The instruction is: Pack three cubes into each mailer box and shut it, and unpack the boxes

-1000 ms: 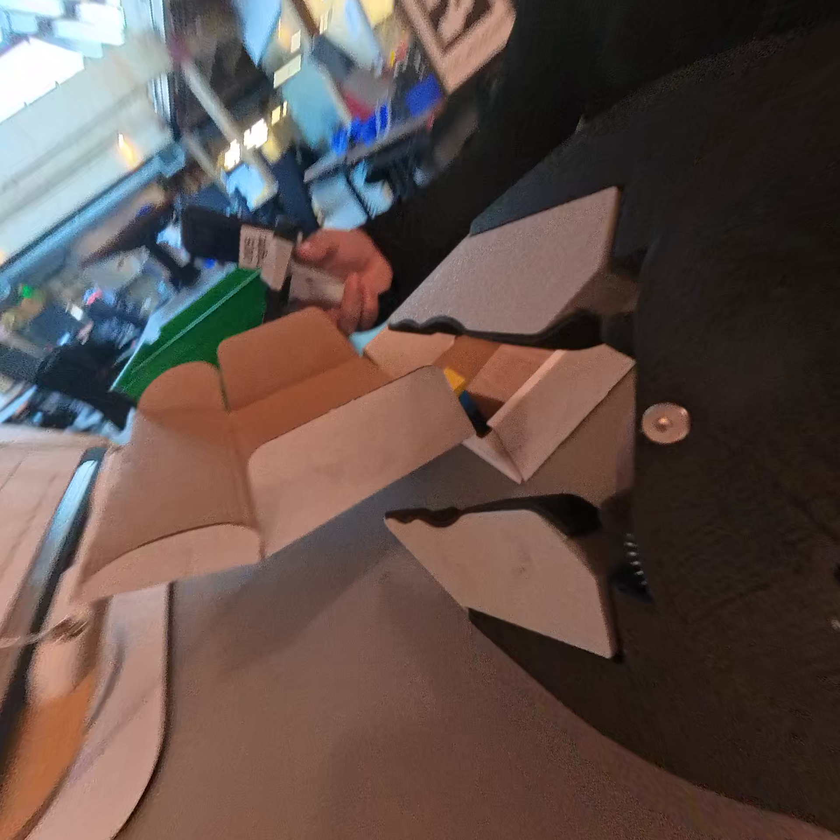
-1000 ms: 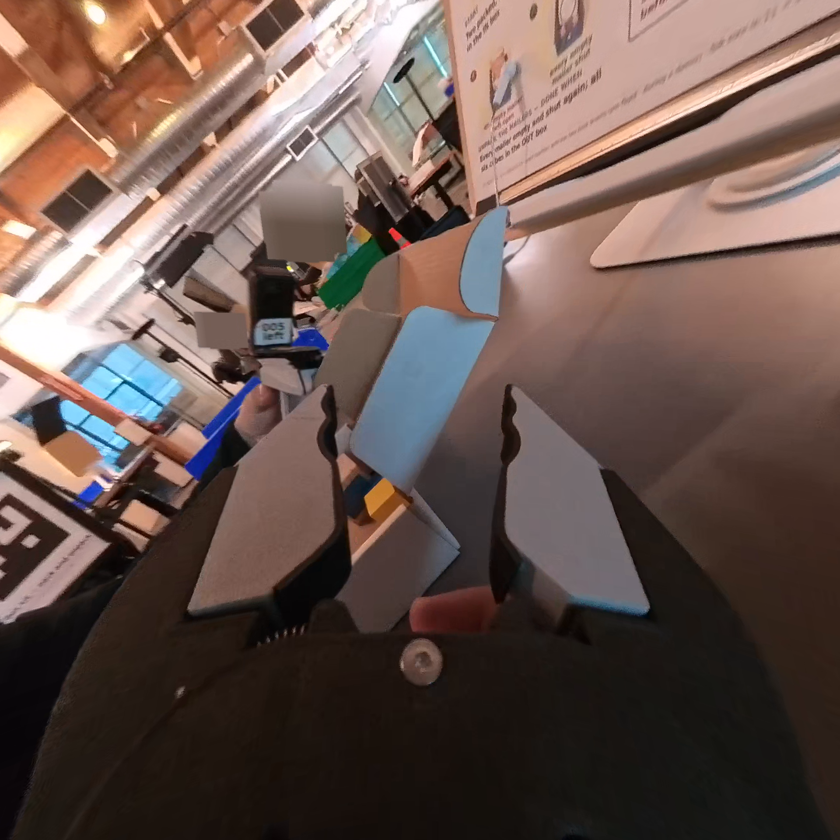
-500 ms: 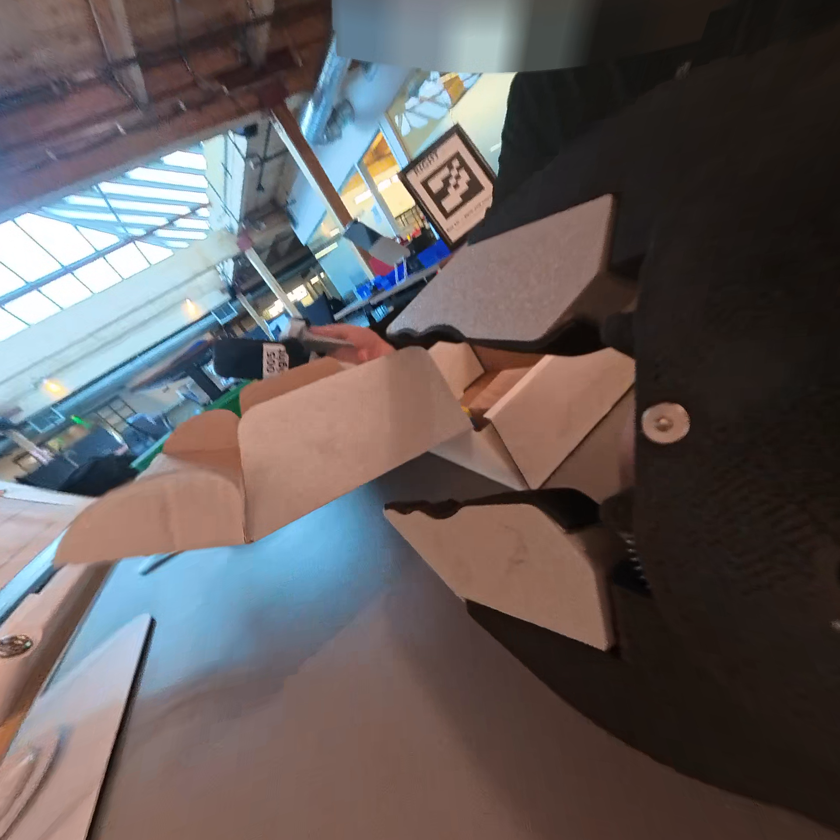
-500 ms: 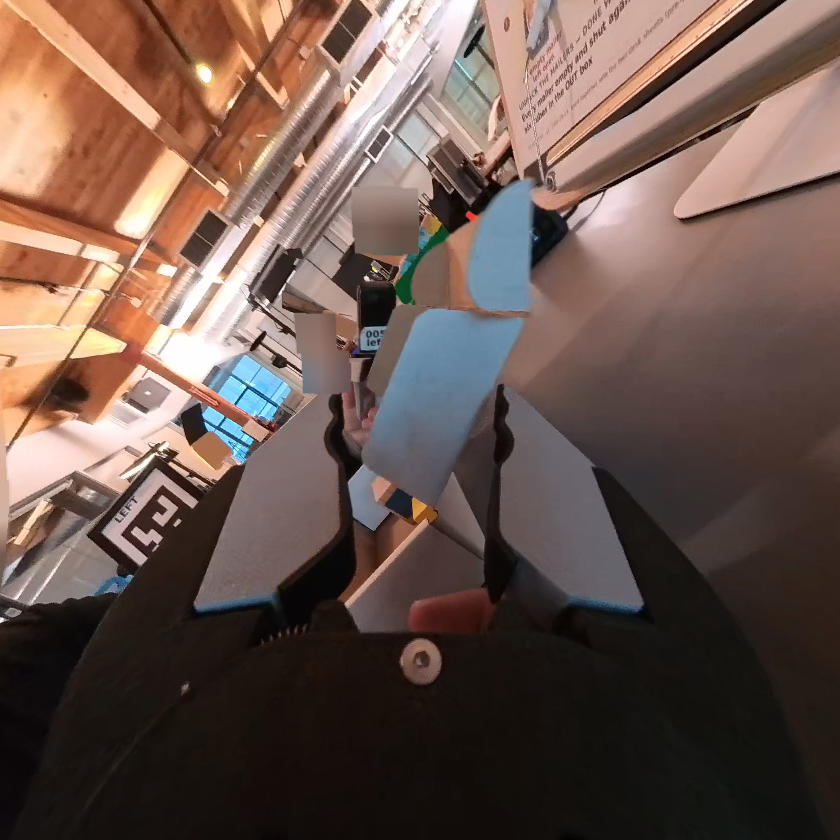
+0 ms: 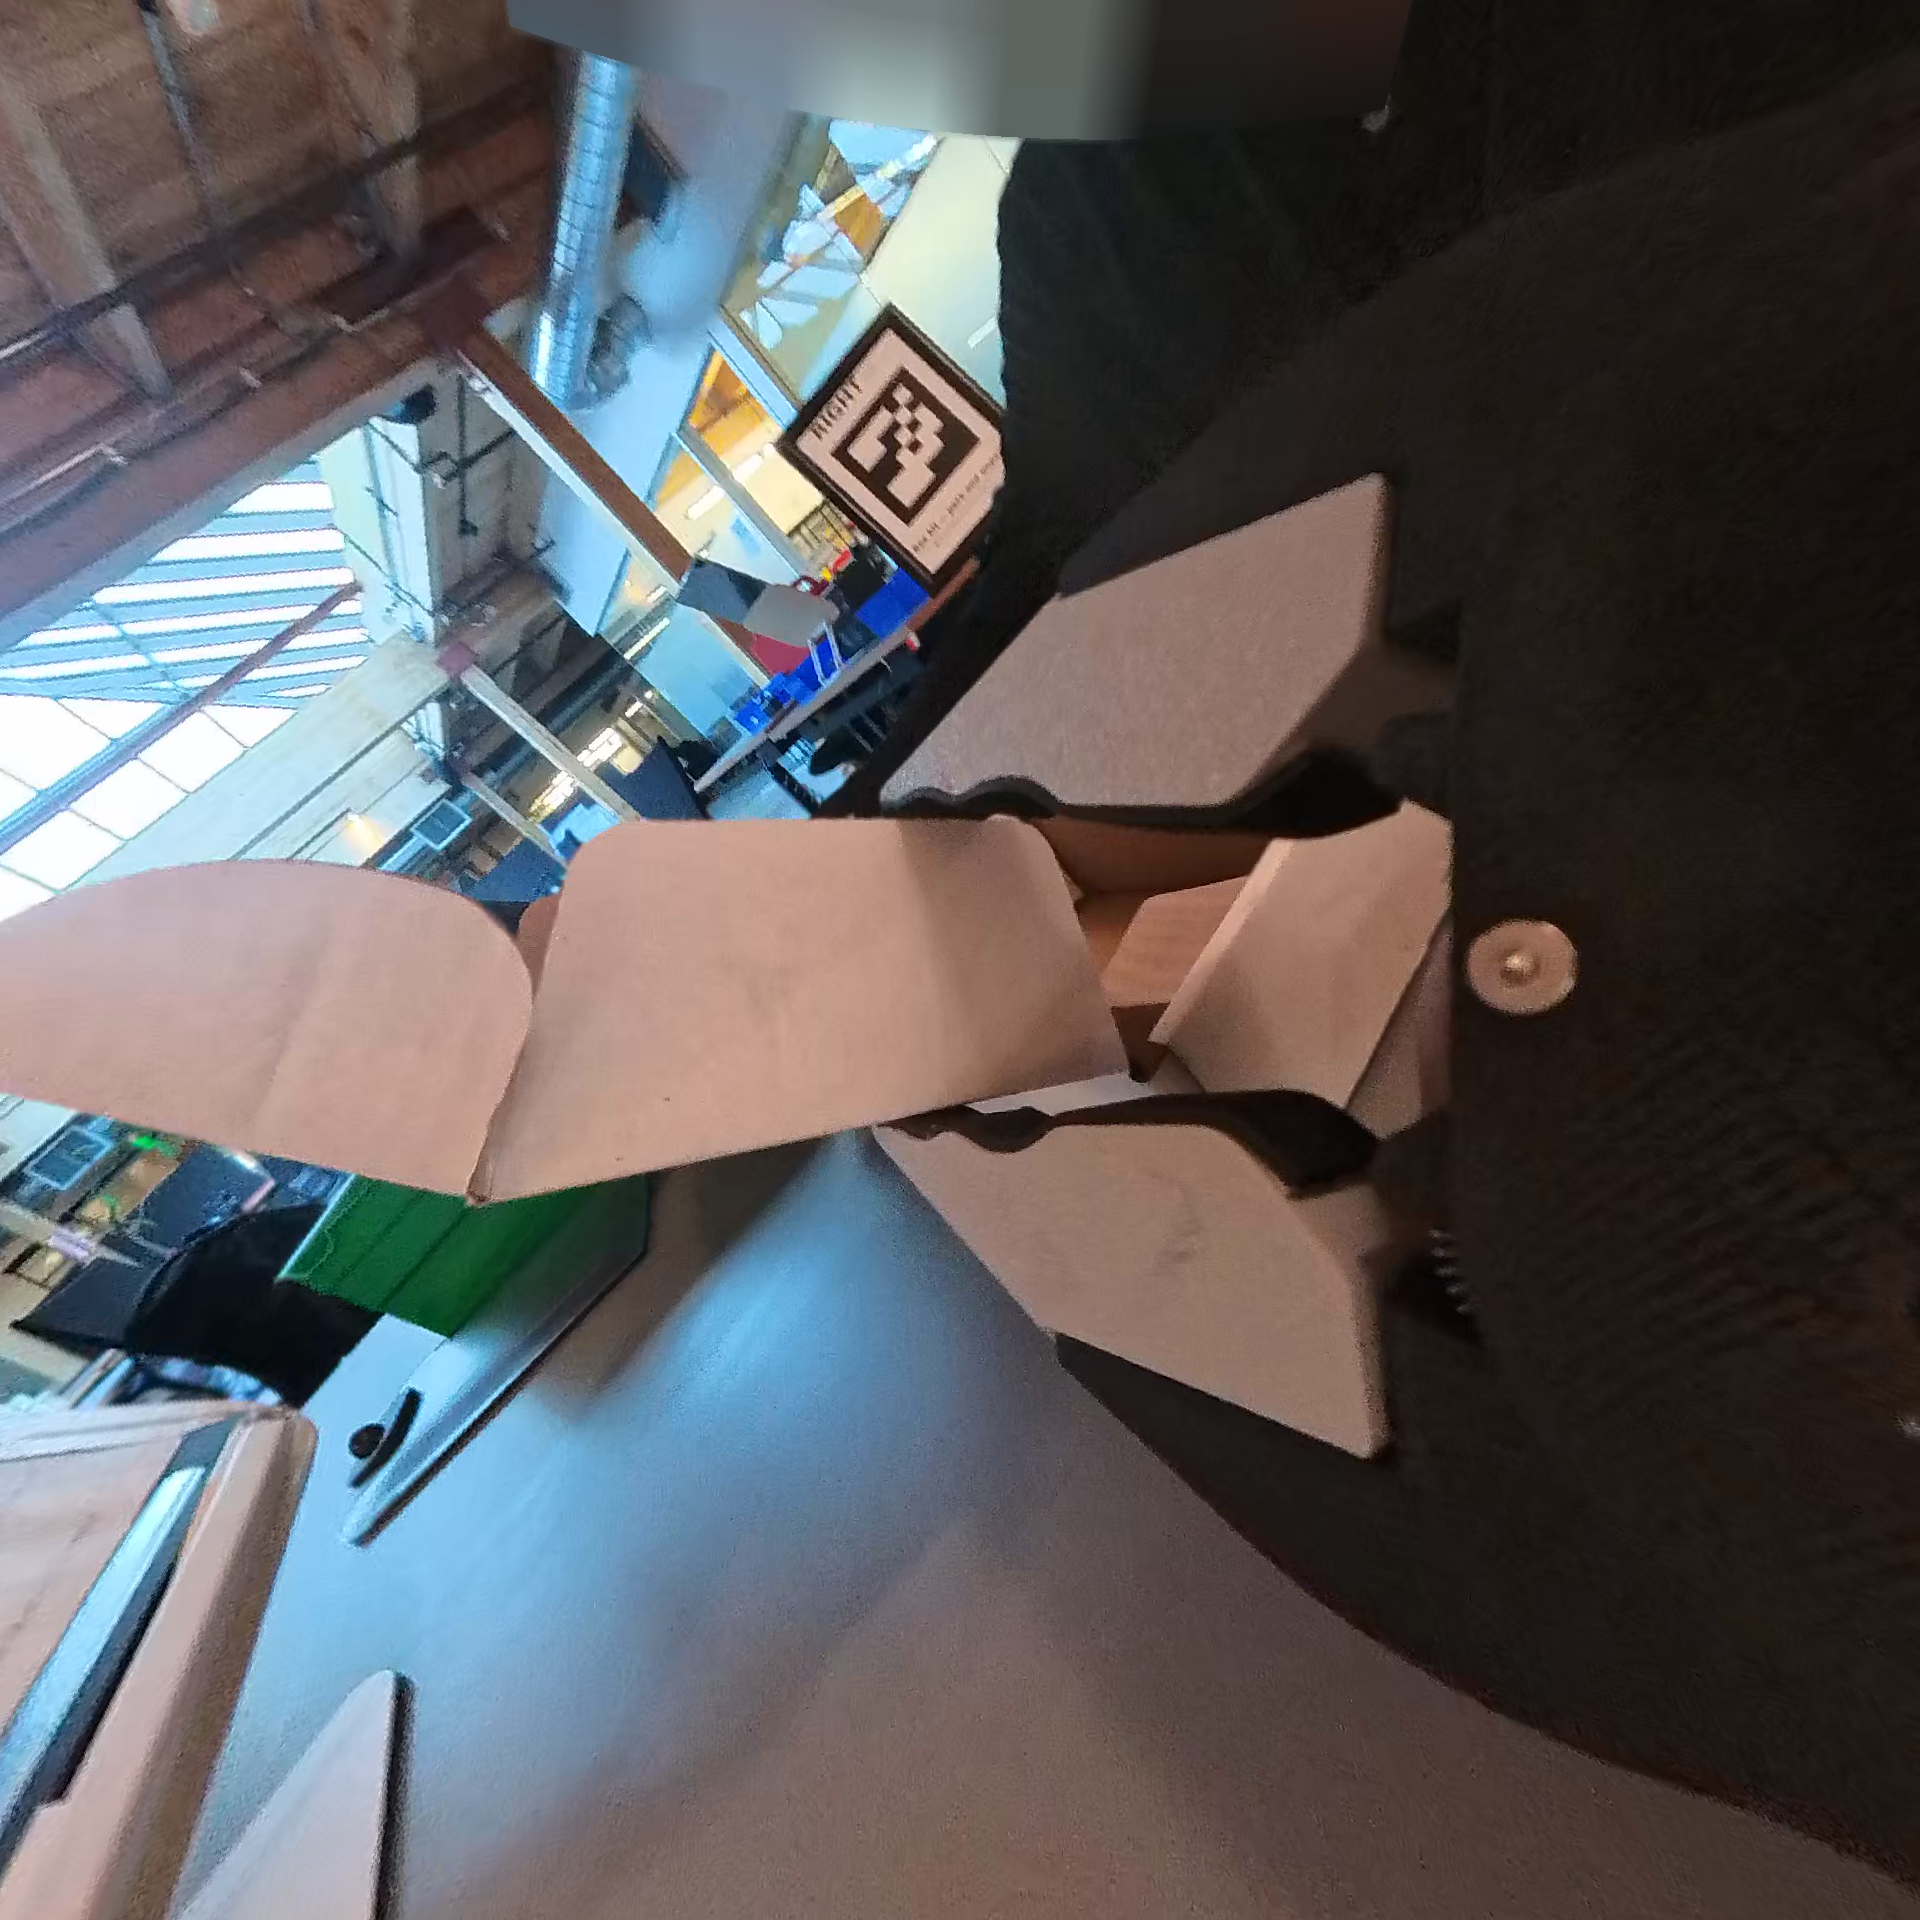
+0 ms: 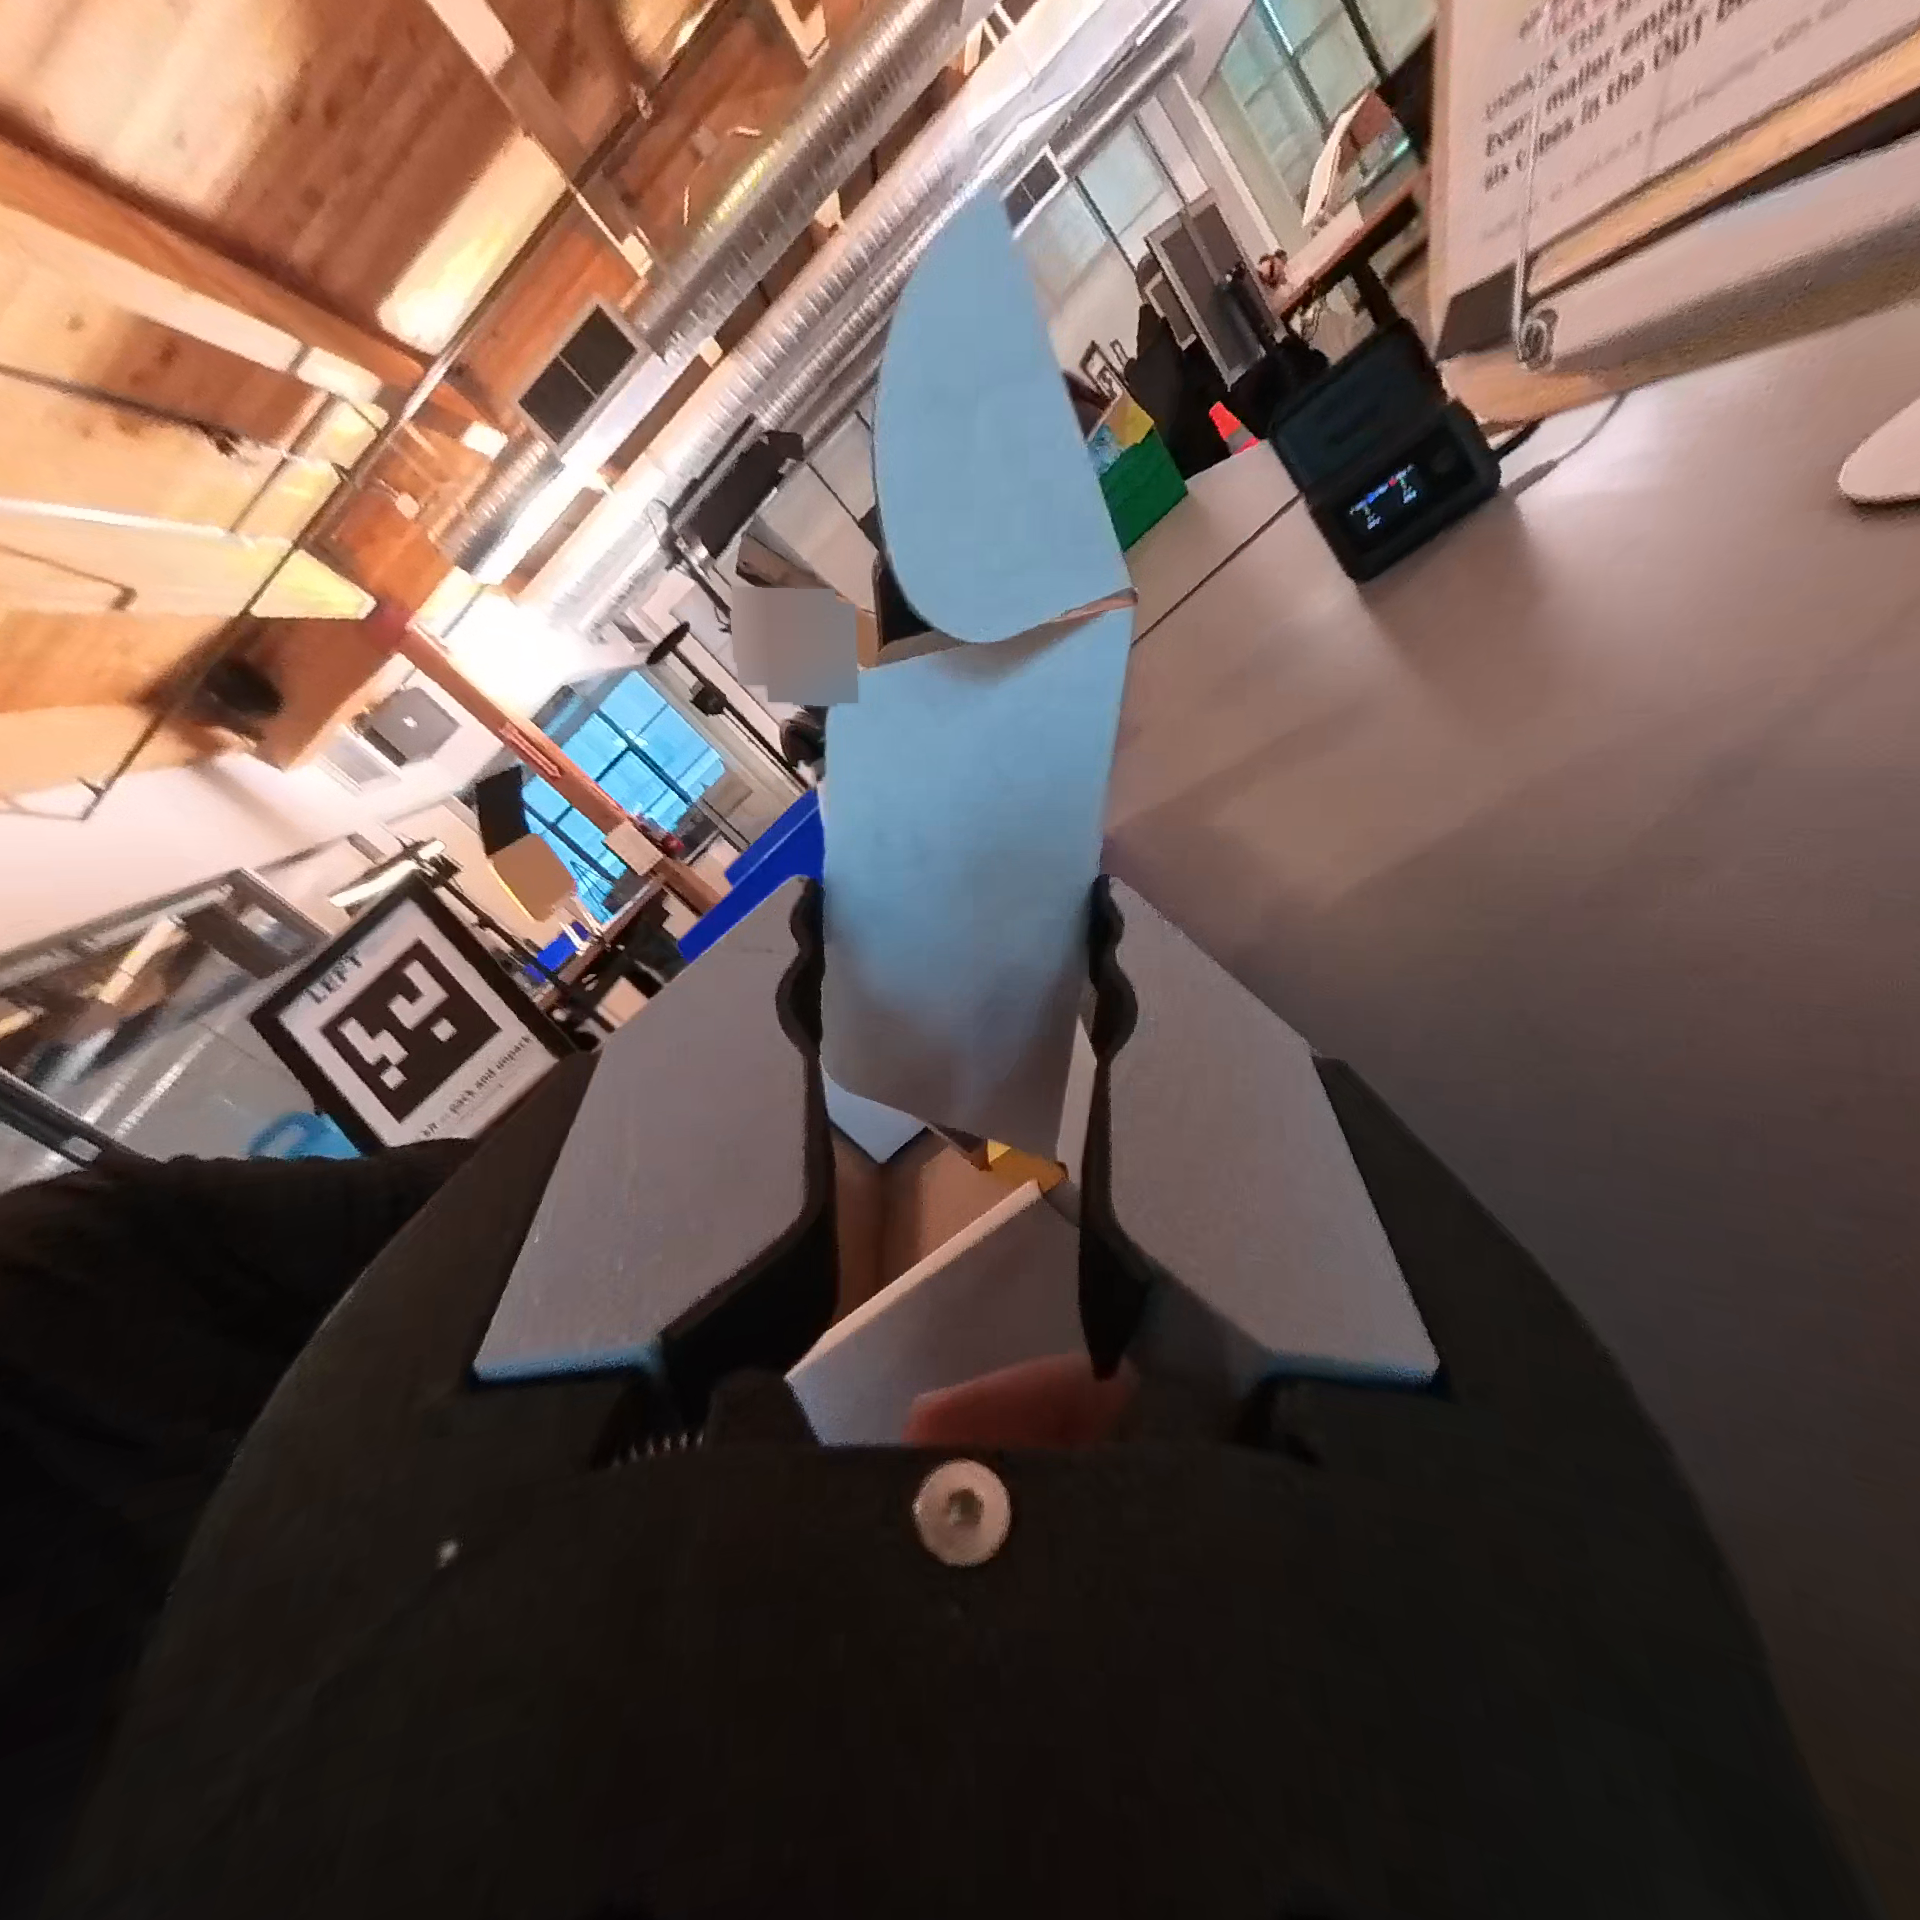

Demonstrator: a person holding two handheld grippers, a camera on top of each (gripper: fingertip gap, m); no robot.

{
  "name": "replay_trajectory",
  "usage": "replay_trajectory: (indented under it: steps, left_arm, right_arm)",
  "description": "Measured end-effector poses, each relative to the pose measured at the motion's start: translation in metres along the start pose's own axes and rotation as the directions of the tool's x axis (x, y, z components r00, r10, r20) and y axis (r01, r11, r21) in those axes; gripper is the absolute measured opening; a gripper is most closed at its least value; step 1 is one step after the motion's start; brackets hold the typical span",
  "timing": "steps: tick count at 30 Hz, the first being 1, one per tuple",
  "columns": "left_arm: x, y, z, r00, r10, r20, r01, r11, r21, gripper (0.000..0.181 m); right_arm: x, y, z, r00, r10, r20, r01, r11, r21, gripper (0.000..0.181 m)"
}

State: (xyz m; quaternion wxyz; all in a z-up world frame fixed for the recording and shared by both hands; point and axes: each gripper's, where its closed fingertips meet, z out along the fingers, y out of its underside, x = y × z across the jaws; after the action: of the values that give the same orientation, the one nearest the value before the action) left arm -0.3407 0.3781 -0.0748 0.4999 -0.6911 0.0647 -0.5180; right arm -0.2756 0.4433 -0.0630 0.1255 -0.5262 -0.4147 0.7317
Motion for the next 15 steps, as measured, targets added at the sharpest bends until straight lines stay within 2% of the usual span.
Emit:
replay_trajectory:
  steps: [3,6,11,15]
  left_arm:
    - [0.004,0.003,0.002,0.996,0.087,0.024,-0.086,0.996,-0.026,0.054]
    - [0.002,0.006,0.005,0.973,0.212,0.090,-0.206,0.976,-0.068,0.054]
    - [0.002,0.009,0.004,0.857,0.475,0.201,-0.447,0.878,-0.168,0.053]
    - [0.005,0.016,0.005,0.783,0.585,0.212,-0.539,0.808,-0.236,0.053]
  right_arm:
    - [-0.003,-0.001,-0.001,0.994,-0.103,-0.035,0.103,0.995,-0.007,0.050]
    - [-0.006,0.000,0.000,0.957,-0.273,-0.102,0.270,0.962,-0.042,0.049]
    - [-0.016,0.007,0.000,0.813,-0.566,-0.137,0.553,0.824,-0.125,0.049]
    - [-0.019,0.017,-0.004,0.717,-0.687,-0.121,0.660,0.724,-0.199,0.049]
